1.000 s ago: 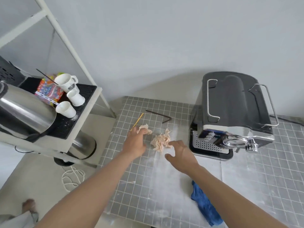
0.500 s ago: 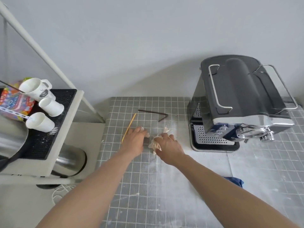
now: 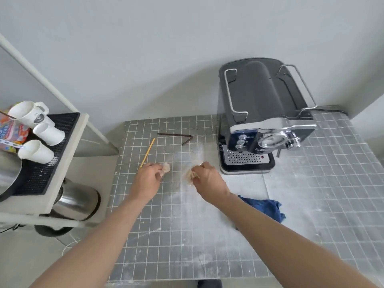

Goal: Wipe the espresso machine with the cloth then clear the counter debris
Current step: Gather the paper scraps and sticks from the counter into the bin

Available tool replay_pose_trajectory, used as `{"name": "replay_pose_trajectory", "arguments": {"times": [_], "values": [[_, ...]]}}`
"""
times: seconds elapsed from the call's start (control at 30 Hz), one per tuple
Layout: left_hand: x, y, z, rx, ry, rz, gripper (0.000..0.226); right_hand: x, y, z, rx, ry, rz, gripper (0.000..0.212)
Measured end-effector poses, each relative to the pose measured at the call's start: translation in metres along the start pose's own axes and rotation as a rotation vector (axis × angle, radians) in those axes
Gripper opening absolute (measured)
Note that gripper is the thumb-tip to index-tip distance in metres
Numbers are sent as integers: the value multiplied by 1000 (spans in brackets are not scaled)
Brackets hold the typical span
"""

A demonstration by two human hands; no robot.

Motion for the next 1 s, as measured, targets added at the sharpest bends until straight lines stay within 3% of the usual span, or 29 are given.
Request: {"name": "replay_pose_trajectory", "arguments": {"times": [0.1,0.27,0.43,0.73,1.0], "values": [[-24,19,-13,-50,35,-51,23,-29,8,-28,75,78,6,17],[-82,90,-15,-117,48,15,24,-108,36,-86,120,171,58,16],[-152,174,13,-188,25,62,27,-218,81,-152,105,255,195,26],[-257,360,94,-311,-140,265,22,-430,200,-243,103,375,458,28],[-318,509,187,-312,-333,447,20,-585,303,-272,188,521,711,33]]}}
Point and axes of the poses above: each hand's wrist, its own x-axis towards the middle knuckle, its own z-axis out of the palm, y = z × x, the point moved 6 cm from there along x, towards the middle knuckle, and after that the axes turned 5 degrees about x, right-handed, at the moved point
